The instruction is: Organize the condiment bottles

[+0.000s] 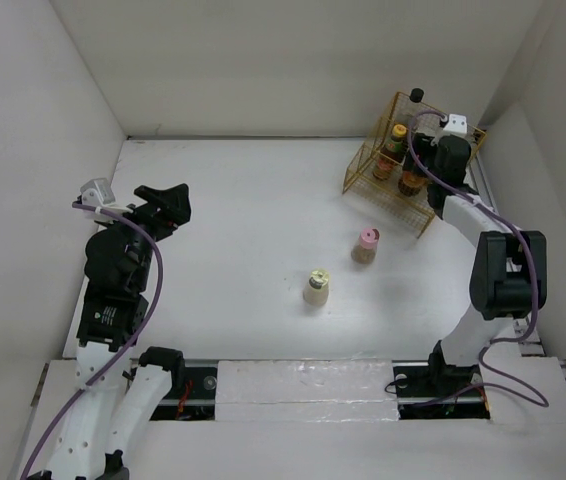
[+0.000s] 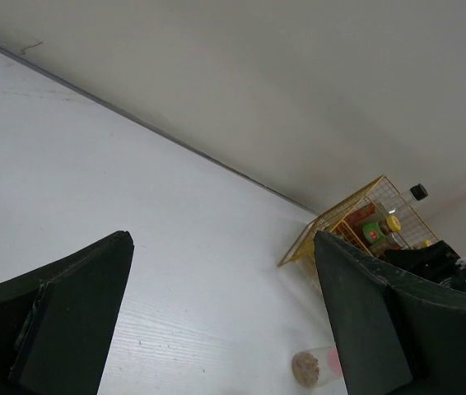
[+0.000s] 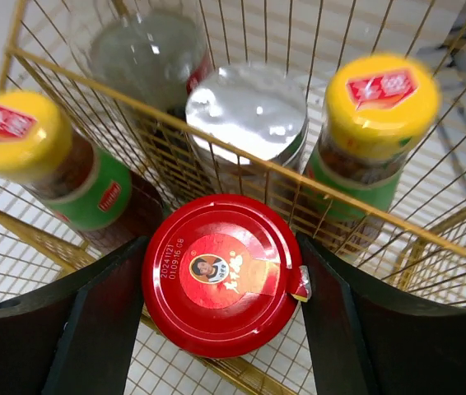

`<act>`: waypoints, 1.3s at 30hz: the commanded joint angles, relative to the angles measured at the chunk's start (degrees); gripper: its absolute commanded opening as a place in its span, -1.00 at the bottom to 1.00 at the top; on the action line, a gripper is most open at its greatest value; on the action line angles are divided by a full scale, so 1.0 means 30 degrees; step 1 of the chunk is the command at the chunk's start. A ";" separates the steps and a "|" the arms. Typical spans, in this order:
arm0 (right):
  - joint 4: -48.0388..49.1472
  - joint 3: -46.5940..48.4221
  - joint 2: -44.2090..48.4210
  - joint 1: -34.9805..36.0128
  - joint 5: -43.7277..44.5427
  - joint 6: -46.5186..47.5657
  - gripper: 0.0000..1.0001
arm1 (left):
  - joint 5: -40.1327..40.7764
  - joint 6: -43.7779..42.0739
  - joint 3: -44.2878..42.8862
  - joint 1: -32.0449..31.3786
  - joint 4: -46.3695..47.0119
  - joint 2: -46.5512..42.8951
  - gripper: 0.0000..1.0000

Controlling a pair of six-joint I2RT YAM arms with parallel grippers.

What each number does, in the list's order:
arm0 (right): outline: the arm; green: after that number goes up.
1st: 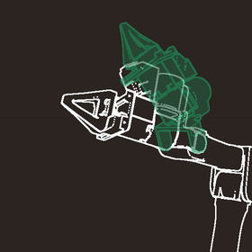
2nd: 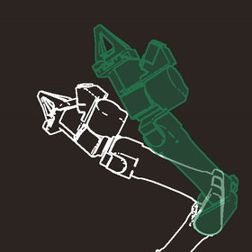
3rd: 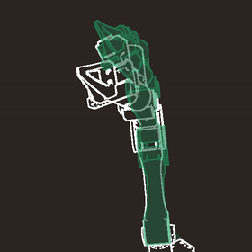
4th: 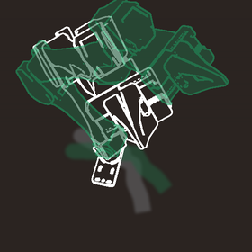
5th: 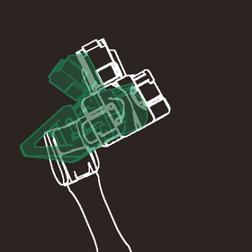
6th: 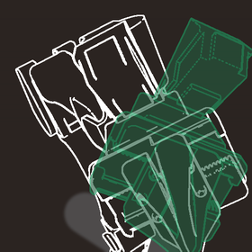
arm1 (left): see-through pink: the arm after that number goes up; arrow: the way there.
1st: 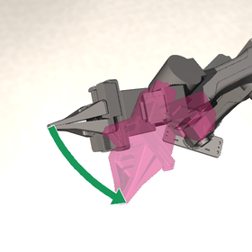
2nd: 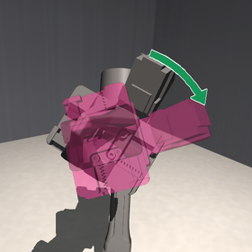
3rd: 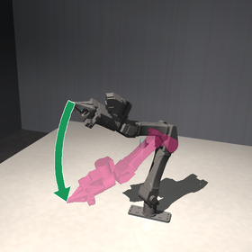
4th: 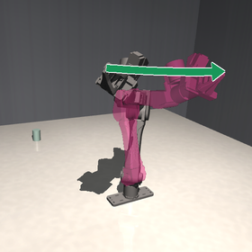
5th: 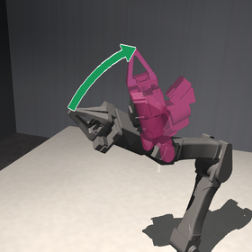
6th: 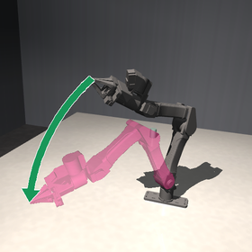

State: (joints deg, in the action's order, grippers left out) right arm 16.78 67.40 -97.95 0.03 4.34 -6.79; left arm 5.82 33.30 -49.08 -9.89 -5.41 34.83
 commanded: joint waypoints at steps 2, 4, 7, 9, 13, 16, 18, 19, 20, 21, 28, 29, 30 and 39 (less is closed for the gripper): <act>0.0885 0.1058 -0.0805 0.0458 -0.0216 -0.0726 0.08 | -0.0389 -0.0143 0.0188 0.0103 0.0866 0.0021 0.74; 0.0883 0.1060 -0.0982 0.0458 -0.0216 -0.1134 0.19 | -0.0389 -0.0143 0.0188 0.0103 0.0866 0.0021 0.74; 0.0883 0.1060 -0.0547 0.0282 -0.0216 -0.1312 0.44 | -0.0389 -0.0143 0.0188 0.0103 0.0866 -0.0155 0.74; 0.0709 0.1060 -0.0018 0.0282 -0.0216 -0.1312 0.55 | -0.0389 -0.0143 0.0188 0.0103 0.0866 0.0048 0.74; 0.0707 0.0681 0.2118 0.0487 -0.0013 -0.1312 0.79 | -0.0389 -0.0143 0.0188 0.0103 0.1040 -0.0124 0.74; 0.0707 0.0007 0.4140 0.1391 0.0165 -0.1136 0.88 | -0.0389 -0.0143 0.0188 0.0103 0.1041 -0.0125 0.74; 0.0707 -0.0549 0.5167 0.2153 -0.0096 -0.1136 0.90 | -0.0885 -0.0143 0.0188 0.0103 0.1041 -0.0125 0.74; 0.0533 -0.0783 0.5460 0.3201 -0.0099 -0.1397 0.90 | -0.0887 -0.0143 0.0188 0.0103 0.1216 -0.0125 0.74; 0.0531 -0.1627 0.5724 0.3850 0.0104 -0.1400 0.84 | -0.0887 -0.0143 0.0188 0.0103 0.1217 -0.0125 0.74; 0.0531 -0.2186 0.6220 0.4523 0.0368 -0.1719 0.72 | -0.0887 -0.0143 0.0188 0.0103 0.1217 -0.0125 0.74; -0.1484 -0.6875 0.8822 0.9536 0.5198 -0.2336 -0.60 | -0.1912 -0.0143 0.0540 0.0103 0.1626 -0.0125 0.60; -0.1983 -0.7343 0.9441 0.9917 0.6335 -0.2511 -0.42 | -0.2260 -0.0143 0.0540 0.0103 0.1627 -0.0125 0.57; -0.2742 -0.7870 1.0115 1.0646 0.6927 -0.2716 -0.20 | -0.2525 -0.0143 0.0540 0.0103 0.1627 -0.0125 0.49; -0.5650 -0.9926 1.2849 1.0774 0.8544 -0.3421 0.88 | -0.3522 -0.0492 0.0540 0.0103 0.1979 -0.0125 -0.21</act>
State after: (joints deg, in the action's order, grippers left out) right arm 2.83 37.06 -58.17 33.04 26.09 -15.38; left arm -2.24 32.84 -47.57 -9.89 -2.66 34.74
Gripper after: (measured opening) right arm 0.937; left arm 0.405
